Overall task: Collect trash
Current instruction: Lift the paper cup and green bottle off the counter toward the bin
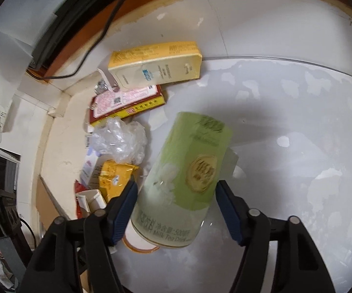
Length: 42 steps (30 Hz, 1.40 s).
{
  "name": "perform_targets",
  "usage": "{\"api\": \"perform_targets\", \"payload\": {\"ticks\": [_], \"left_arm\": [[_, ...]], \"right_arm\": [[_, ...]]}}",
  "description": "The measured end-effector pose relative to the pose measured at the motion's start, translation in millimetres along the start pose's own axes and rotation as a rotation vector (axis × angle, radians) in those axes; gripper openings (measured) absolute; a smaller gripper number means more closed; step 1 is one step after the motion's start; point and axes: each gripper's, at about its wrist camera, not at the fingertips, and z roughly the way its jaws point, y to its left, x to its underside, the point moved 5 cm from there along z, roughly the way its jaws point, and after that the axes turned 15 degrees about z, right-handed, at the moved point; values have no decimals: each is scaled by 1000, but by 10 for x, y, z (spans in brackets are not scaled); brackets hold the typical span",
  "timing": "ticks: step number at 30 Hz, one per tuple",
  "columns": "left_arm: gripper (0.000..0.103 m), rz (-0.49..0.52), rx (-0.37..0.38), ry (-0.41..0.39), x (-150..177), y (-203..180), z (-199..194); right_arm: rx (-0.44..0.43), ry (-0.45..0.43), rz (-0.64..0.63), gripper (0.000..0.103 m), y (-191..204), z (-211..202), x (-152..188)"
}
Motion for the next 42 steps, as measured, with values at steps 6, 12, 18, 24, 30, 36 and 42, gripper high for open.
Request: {"api": "perform_targets", "payload": {"ticks": [6,12,18,24,30,36,42], "left_arm": [[46,-15,-15,-64,79,-73,-364],[46,-33,-29,-136,273,-84,-810],[46,-57,-46,-212,577,-216,-1217],[46,-93,-100,-269,1058,-366,-1590],[46,-130,-187,-316,1576,-504,-1855],[46,-149,-257,-295,2071,-542,-1895],[46,-185,-271,-234,2543,-496,-1695]], "right_arm": [[-28,-45,-43,60,-23,-242,86],[-97,-74,-81,59,-38,-595,232],[-166,-96,-169,58,-3,-1015,511],[-238,-88,-311,58,55,-1439,987],[-275,-69,-455,58,33,-1646,1492],[-269,-31,-585,58,-63,-1577,1951],[-257,44,-683,59,-204,-1320,2409]]}}
